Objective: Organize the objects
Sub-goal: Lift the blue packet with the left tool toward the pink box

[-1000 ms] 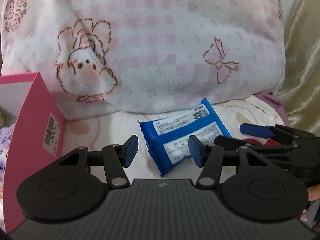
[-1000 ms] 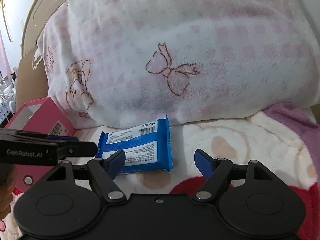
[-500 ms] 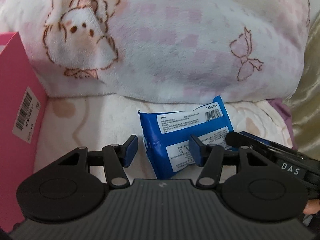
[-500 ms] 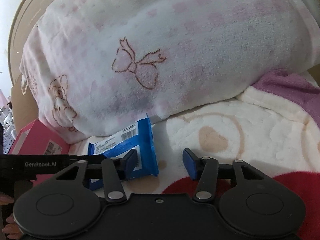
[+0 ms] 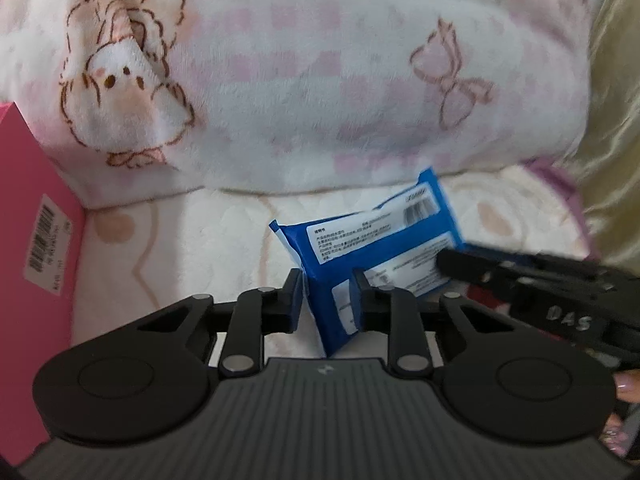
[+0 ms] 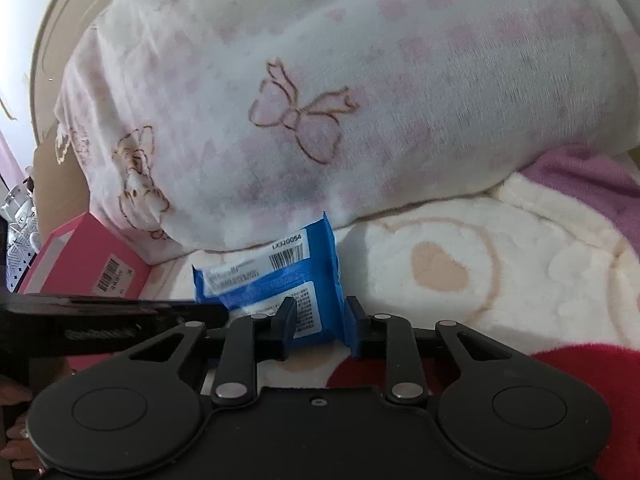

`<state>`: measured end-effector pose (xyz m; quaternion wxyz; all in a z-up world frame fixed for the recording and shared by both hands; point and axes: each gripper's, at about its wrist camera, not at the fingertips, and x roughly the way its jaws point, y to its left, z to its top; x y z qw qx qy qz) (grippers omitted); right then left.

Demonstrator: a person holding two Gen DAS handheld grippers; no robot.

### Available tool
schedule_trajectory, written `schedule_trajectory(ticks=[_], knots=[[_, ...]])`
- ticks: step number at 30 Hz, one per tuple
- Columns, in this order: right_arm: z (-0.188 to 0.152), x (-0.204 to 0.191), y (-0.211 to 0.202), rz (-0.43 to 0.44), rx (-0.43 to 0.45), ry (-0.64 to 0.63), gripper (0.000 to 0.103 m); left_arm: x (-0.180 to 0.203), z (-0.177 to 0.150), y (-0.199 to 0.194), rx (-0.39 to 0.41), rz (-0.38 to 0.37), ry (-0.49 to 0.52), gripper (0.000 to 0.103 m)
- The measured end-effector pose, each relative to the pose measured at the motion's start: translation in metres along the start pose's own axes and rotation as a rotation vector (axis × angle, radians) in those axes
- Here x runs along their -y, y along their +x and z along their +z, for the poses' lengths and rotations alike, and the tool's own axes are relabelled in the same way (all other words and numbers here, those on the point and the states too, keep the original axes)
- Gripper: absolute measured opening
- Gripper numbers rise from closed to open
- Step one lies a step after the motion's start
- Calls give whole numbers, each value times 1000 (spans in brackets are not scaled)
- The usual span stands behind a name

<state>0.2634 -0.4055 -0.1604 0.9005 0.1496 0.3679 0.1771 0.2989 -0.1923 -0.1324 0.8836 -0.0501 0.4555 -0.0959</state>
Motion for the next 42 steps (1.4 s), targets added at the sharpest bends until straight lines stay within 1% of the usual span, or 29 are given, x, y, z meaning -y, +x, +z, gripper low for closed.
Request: schedule_trajectory(ticks=[2,5,6,9,11,14,19,23,28,33,36,39,42], knots=[[-1,2,2,22,-9,8,30,5,1,0,-3,22,4,20],[-5,0,3,31,-29,-37,30,8,1,-2,-1,18,6,19],[-5,0,1,40,-35,-37,32,9,1,-4,-1,15,9,19],[1,6,-2,44,-91,21,33,6,2,-7,-3,-5,-19,19],[2,6,-3,38,-89,22,33,6,2,-3,-8,1,-36,19],[-1,5,2,10,-65,-22,33,6,-1,4,-7,11,-60,19],[-2,13,11,52,-73,20,36,9,-4,8,20,22,-69,19],[-4,-2,7,23,-80,-17,36,10,-5,5,30,6,-82,19],[-6,-17,0,-23,-101,-32,36,5,-10,-2,14,2,-116,19],[-11,-27,-10,-13,-141,1,37,-5,-20,-19,-4,-30,-161,19],[-12,-36,-17,-16,-151,-7,39,-7,-28,-32,1,-40,-172,19],[-9,-47,-24,-26,-157,-53,39,-12,-34,-43,2,-59,-189,19],[-8,-52,-30,-15,-169,-47,40,-18,-37,-55,-2,-83,-211,19]])
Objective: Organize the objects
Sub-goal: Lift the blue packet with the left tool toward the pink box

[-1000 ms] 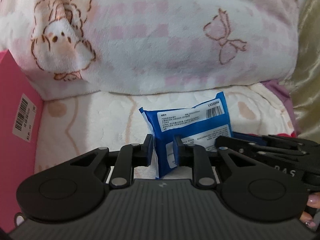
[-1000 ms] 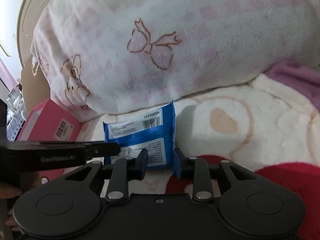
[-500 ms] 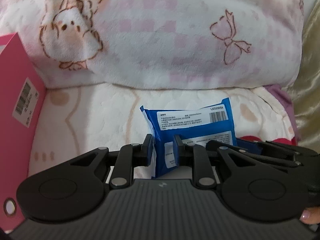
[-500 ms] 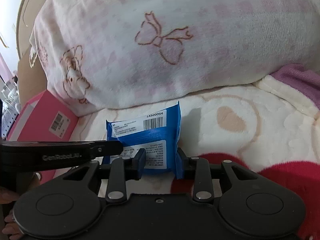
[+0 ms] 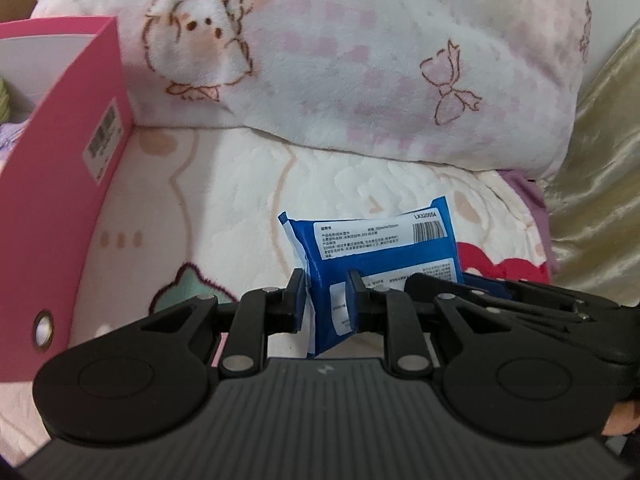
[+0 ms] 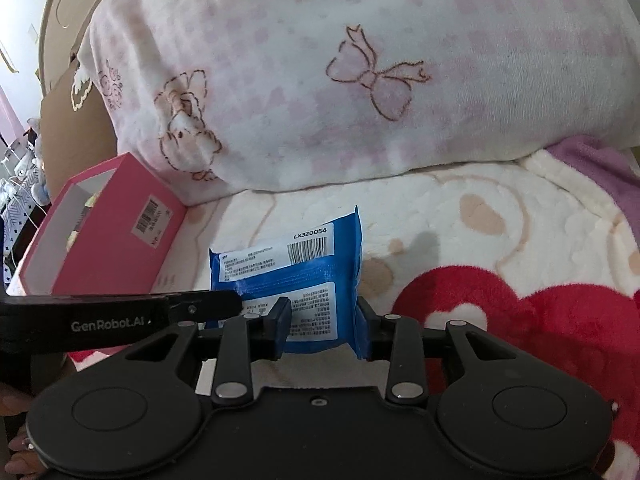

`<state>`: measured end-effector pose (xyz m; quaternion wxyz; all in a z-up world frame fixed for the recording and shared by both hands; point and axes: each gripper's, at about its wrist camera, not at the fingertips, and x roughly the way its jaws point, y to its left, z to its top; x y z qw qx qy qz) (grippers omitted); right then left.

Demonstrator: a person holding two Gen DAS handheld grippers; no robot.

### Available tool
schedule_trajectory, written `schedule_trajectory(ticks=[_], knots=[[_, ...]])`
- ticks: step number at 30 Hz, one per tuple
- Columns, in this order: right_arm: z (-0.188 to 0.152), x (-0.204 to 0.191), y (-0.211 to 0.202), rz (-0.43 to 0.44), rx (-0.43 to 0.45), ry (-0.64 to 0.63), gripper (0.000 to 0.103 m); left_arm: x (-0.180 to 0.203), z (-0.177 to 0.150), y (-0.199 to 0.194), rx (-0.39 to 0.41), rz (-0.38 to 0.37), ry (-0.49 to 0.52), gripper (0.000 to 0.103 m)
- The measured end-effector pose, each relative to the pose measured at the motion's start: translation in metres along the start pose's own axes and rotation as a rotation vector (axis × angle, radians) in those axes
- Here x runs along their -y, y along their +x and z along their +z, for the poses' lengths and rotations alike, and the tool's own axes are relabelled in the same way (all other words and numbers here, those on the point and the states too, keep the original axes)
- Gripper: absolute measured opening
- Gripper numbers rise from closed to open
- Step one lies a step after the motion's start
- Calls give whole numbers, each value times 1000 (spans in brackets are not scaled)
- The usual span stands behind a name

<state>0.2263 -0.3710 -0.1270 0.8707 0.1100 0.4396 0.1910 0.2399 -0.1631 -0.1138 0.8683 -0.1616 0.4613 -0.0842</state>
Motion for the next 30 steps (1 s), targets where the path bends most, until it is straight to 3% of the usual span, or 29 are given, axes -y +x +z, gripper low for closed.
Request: schedule_trajectory(ticks=[30], knots=[[-18,-115,-55,91,-131,-121,52,-38,-18,-134,-19,2,52,19]])
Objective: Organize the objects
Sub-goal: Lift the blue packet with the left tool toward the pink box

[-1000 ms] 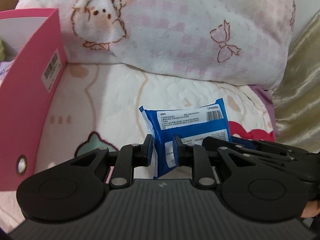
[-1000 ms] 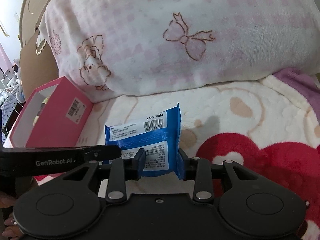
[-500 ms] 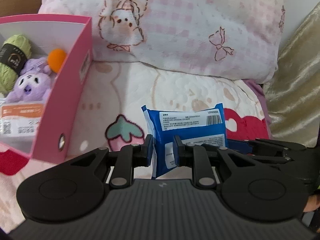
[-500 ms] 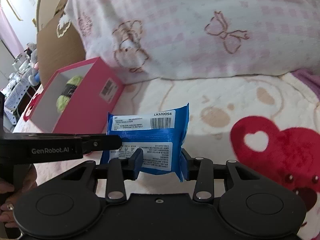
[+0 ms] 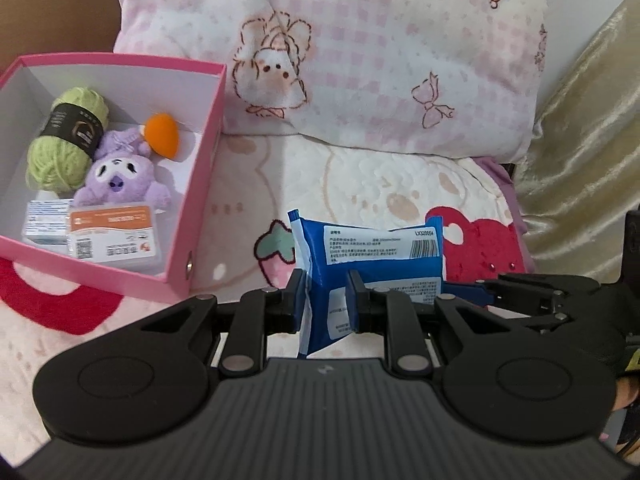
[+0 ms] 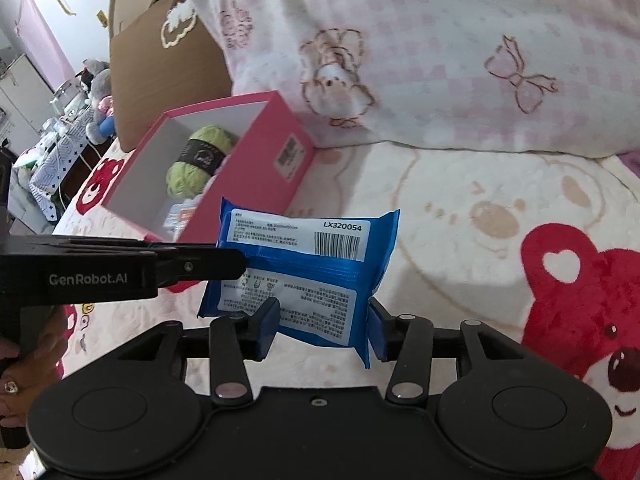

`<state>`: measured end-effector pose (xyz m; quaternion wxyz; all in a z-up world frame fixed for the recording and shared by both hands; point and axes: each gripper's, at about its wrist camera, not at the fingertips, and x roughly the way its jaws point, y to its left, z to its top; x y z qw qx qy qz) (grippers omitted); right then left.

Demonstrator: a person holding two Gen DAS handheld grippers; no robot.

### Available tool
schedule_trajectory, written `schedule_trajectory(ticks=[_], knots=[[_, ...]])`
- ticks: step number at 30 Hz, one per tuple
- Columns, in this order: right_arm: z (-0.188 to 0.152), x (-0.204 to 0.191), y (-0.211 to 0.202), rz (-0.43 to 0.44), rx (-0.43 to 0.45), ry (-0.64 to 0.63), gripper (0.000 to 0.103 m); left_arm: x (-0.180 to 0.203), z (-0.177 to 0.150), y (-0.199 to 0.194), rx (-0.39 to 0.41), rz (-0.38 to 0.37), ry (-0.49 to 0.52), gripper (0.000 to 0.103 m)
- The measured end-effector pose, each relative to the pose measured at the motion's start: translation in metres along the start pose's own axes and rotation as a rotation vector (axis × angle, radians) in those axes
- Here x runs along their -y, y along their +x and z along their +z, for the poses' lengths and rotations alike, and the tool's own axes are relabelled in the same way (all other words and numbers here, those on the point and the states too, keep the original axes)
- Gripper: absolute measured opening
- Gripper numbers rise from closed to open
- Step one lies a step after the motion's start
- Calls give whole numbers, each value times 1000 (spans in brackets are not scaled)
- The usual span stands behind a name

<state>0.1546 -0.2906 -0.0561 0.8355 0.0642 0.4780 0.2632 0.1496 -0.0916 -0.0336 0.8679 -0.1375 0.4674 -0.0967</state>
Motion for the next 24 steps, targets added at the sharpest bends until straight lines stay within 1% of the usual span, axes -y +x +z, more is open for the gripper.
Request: schedule_trajectory(ticks=[4,12,16,18,20,24], knots=[[-3,-15,-10,1,-6,-7,53,-4,-2,-17,-18,-9,8,19],[-19,-43,-28,11,-39,-16,55,-19,-8,-47,-67,-91,-2,19],[-12,-60,-35,5,-24,-37,55,-22,-7,-64,-59,-91,31,19],[-8,-69,-39,0,-14,-59,55,-26,-4,-70,-69,-86,37,20],[-4,-79,-40,-3,-6,-78,56,-33,0,-74,-82,-83,20,20],[3,-91,-39,-3,-7,-92,57,-45,3,-85,-64,-102,0,20]])
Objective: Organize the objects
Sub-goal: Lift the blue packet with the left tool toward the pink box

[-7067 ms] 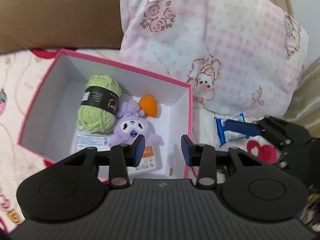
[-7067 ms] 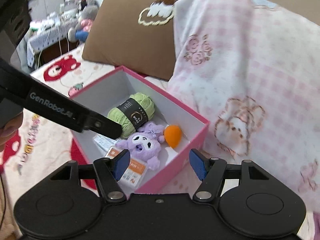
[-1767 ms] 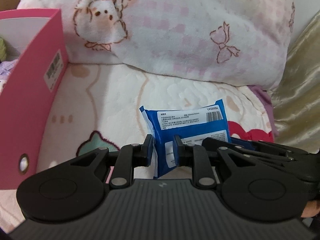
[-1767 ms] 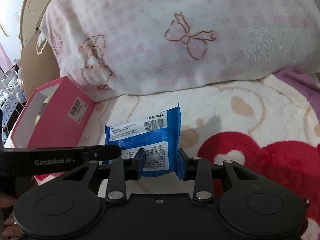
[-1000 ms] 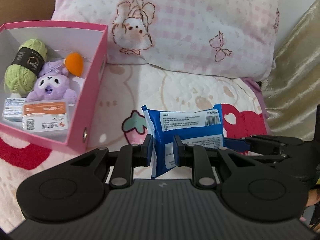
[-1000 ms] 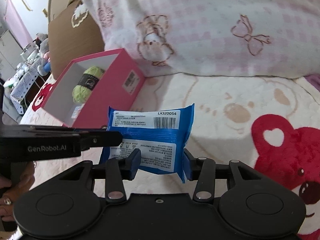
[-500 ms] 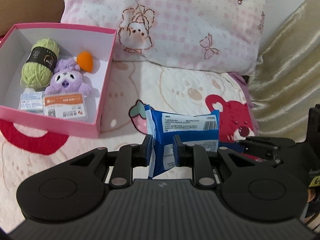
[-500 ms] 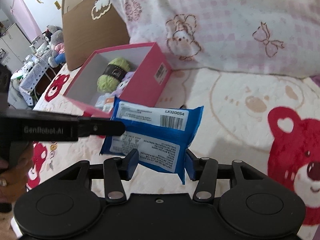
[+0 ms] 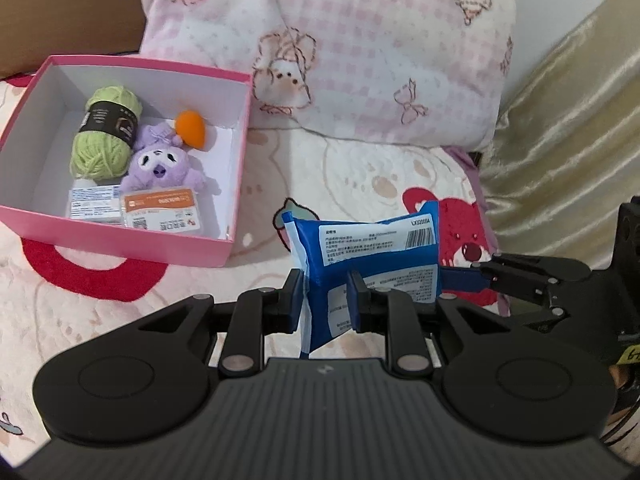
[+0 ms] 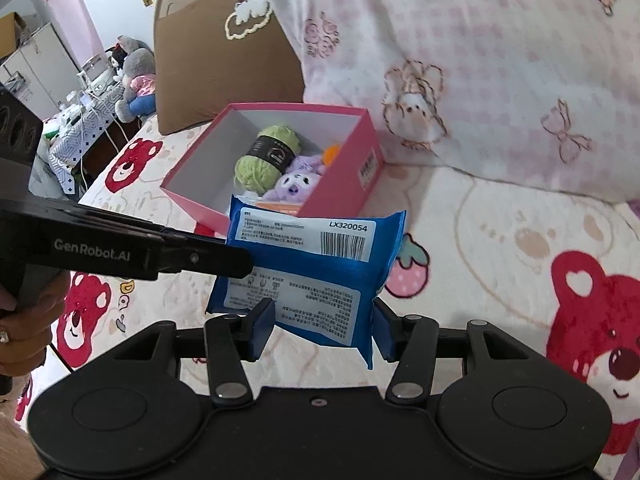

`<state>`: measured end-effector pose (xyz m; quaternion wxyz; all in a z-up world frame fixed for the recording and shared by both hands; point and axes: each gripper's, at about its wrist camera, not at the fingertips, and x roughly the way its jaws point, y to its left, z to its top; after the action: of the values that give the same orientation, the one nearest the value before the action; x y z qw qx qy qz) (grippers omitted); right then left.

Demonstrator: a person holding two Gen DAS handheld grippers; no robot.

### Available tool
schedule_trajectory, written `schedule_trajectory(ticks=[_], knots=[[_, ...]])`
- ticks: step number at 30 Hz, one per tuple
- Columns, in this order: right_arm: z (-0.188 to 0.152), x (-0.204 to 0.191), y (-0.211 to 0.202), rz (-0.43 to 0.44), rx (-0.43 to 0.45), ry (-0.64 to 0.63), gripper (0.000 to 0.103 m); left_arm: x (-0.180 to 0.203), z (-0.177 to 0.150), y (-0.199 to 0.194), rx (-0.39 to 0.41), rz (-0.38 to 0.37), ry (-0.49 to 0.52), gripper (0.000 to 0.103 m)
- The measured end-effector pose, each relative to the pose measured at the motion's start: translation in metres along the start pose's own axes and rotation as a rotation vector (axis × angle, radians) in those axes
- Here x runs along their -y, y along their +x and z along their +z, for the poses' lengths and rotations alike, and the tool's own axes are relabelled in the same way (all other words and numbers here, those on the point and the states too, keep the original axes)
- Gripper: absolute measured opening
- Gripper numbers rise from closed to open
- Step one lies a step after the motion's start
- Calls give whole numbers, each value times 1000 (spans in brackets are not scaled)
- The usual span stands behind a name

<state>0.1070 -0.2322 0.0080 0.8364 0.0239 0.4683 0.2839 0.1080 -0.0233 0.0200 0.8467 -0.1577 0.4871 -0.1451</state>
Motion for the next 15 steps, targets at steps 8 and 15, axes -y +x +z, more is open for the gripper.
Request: schedule_trajectory(ticks=[8,15], knots=[[17,-24,6,8,4,-38,58,-15,8,-22,33,18,-4,20],[38,-43,9,23,14,-73,59,-25,23,-44,61,55,6,22]])
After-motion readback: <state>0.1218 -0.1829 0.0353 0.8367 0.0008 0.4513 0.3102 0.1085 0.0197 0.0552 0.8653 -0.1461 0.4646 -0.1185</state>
